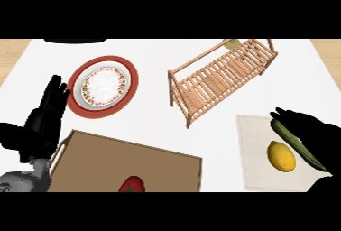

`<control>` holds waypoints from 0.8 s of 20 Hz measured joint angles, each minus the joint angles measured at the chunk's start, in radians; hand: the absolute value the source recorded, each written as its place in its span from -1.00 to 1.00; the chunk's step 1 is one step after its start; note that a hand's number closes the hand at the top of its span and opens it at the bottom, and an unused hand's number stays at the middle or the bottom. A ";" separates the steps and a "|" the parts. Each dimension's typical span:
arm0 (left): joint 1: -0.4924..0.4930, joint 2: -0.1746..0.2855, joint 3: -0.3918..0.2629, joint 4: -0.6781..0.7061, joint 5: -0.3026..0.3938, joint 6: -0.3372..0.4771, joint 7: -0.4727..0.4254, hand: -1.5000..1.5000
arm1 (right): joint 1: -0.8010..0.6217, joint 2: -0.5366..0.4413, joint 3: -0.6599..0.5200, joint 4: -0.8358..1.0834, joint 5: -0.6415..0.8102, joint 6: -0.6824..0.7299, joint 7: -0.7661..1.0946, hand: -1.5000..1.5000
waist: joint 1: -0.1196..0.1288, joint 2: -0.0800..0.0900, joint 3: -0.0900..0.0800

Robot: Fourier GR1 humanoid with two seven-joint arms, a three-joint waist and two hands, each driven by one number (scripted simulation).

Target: Pick the lemon from the placemat and place it in the tiered shelf

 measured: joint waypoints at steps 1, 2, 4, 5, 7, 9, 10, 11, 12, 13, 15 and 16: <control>0.012 -0.005 0.001 0.002 -0.005 -0.006 -0.013 0.00 | -0.001 0.005 0.002 0.016 0.025 0.005 -0.001 -1.00 | 0.000 0.000 0.000; 0.021 -0.002 0.008 -0.013 -0.002 -0.015 -0.005 0.00 | 0.005 0.009 -0.002 0.036 0.051 0.002 -0.014 -1.00 | 0.000 0.000 0.000; 0.037 -0.019 0.016 0.000 -0.011 -0.032 -0.030 0.00 | 0.013 0.036 -0.014 0.062 0.085 0.005 -0.030 -1.00 | -0.001 0.000 0.000; 0.028 -0.019 0.026 0.003 -0.009 -0.041 -0.019 0.00 | 0.021 0.056 -0.008 0.077 0.111 -0.004 -0.043 -1.00 | -0.002 0.000 0.000; 0.024 -0.031 0.036 0.002 -0.024 -0.041 -0.009 0.00 | 0.033 0.069 -0.032 0.100 0.132 0.003 -0.080 -1.00 | -0.003 0.000 0.001; 0.034 -0.033 0.048 -0.017 -0.033 -0.051 0.004 0.00 | 0.040 0.104 -0.029 0.128 0.174 -0.002 -0.099 -1.00 | -0.003 0.000 0.000; 0.034 -0.037 0.059 -0.009 -0.035 -0.062 0.000 0.00 | 0.054 0.111 -0.038 0.132 0.188 -0.002 -0.118 -1.00 | -0.003 0.000 0.001; 0.023 -0.052 0.057 0.004 -0.046 -0.061 -0.002 0.00 | 0.052 0.129 -0.039 0.148 0.205 -0.002 -0.126 -1.00 | -0.004 0.000 0.001; 0.018 -0.058 0.061 -0.004 -0.055 -0.061 0.012 0.00 | 0.055 0.142 -0.047 0.152 0.218 0.003 -0.135 -1.00 | -0.004 0.000 0.001; 0.028 -0.067 0.062 -0.006 -0.065 -0.062 0.003 0.00 | 0.053 0.153 -0.050 0.175 0.233 0.004 -0.155 -1.00 | -0.004 0.000 0.000; 0.024 -0.079 0.068 0.001 -0.081 -0.070 0.004 0.00 | 0.057 0.168 -0.060 0.211 0.267 0.002 -0.197 -1.00 | -0.004 0.000 0.001; 0.029 -0.081 0.071 -0.016 -0.082 -0.073 0.016 0.00 | 0.057 0.178 -0.061 0.241 0.288 -0.010 -0.219 -1.00 | -0.003 0.000 0.000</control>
